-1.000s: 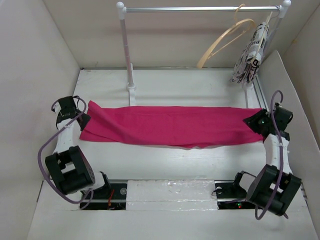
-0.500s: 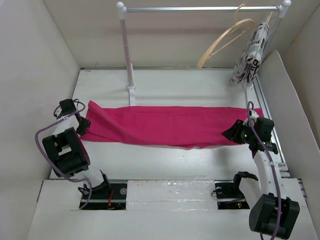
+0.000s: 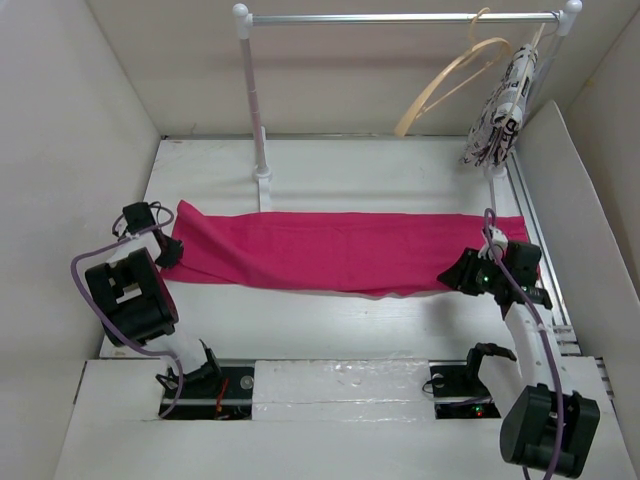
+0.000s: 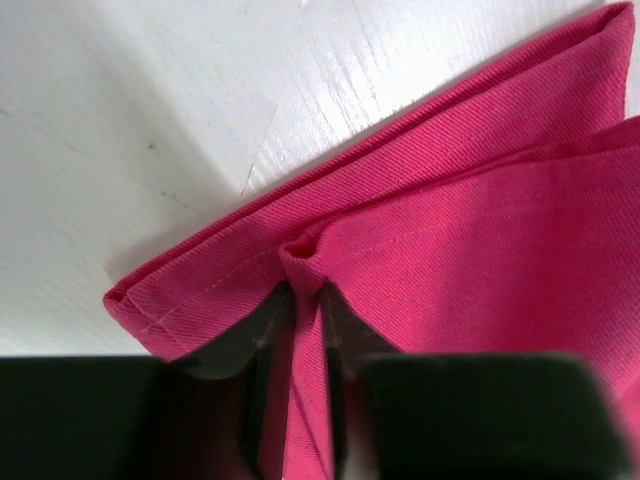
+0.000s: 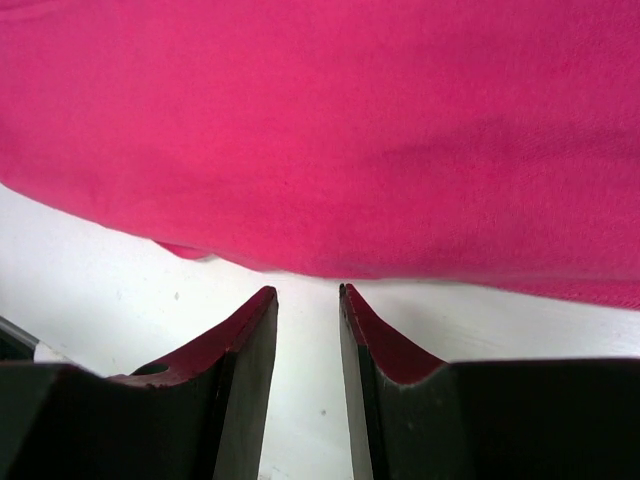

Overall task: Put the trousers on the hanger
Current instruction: Fold the trousers at the center of the board.

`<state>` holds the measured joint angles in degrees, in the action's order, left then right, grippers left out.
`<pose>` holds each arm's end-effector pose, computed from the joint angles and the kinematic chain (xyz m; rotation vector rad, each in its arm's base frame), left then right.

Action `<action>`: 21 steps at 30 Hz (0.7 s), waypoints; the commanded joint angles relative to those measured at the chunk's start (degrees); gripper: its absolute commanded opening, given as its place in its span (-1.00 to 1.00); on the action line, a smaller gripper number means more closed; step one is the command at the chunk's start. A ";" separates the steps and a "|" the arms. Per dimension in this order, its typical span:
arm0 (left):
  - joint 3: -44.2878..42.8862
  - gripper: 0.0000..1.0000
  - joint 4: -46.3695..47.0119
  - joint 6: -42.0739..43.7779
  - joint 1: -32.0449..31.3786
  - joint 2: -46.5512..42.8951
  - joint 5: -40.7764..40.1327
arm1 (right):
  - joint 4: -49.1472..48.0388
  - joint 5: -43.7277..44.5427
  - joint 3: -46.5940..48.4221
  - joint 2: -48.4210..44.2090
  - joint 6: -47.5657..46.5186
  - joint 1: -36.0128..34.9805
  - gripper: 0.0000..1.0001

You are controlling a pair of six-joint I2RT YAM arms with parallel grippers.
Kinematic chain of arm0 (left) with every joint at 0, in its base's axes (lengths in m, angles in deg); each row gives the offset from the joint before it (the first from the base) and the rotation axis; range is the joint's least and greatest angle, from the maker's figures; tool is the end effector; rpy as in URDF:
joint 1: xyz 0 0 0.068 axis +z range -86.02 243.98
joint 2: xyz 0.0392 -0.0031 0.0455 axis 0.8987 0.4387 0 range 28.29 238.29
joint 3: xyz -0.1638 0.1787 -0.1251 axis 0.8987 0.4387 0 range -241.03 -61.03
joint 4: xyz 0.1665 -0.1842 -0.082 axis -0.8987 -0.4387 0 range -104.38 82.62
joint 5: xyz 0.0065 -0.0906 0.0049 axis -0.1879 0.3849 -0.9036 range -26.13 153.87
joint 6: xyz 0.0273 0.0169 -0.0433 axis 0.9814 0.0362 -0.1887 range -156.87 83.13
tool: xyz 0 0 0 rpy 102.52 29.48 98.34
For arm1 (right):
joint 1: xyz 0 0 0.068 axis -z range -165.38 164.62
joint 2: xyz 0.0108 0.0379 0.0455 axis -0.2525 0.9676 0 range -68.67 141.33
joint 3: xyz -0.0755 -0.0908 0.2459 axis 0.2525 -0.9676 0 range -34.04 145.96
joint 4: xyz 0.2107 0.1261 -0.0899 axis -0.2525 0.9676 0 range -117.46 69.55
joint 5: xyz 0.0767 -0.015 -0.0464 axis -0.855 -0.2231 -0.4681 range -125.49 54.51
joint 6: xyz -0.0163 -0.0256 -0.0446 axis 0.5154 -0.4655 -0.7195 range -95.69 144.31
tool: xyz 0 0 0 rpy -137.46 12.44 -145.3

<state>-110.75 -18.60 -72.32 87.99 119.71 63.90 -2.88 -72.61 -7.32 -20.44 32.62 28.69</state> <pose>0.2882 0.1284 0.1718 -1.2377 2.1679 -0.0841 0.1654 -0.0192 0.2026 0.1382 2.2734 0.7112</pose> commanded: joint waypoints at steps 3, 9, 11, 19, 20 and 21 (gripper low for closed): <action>0.23 -1.00 1.82 -0.59 0.07 -0.80 0.58 | -0.14 -1.37 -1.67 -1.56 -1.55 -0.62 -0.27; -1.44 -1.00 -1.52 -0.86 0.07 -8.17 -4.25 | 0.12 -0.67 -1.32 -1.65 -2.25 -0.62 -0.27; -1.70 -1.00 -3.96 -0.94 0.07 -12.65 -6.53 | -1.02 -0.84 -2.11 -0.95 -1.99 -0.62 -0.27; 5.93 -1.00 -7.32 -2.70 0.07 -22.95 -13.11 | -5.33 -2.25 -1.41 4.24 -1.90 -0.62 -0.27; 6.55 -1.00 -7.76 -2.79 0.07 -22.60 -13.82 | -5.42 -2.34 -1.06 4.68 -2.16 -0.62 -0.27; 7.17 -1.00 -8.02 -2.97 0.07 -22.08 -14.44 | -5.42 -2.34 -0.80 5.12 -2.43 -0.62 -0.27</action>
<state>-106.35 -23.61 -74.35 87.84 96.04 54.41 -4.54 -73.36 -9.79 -15.98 31.62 28.43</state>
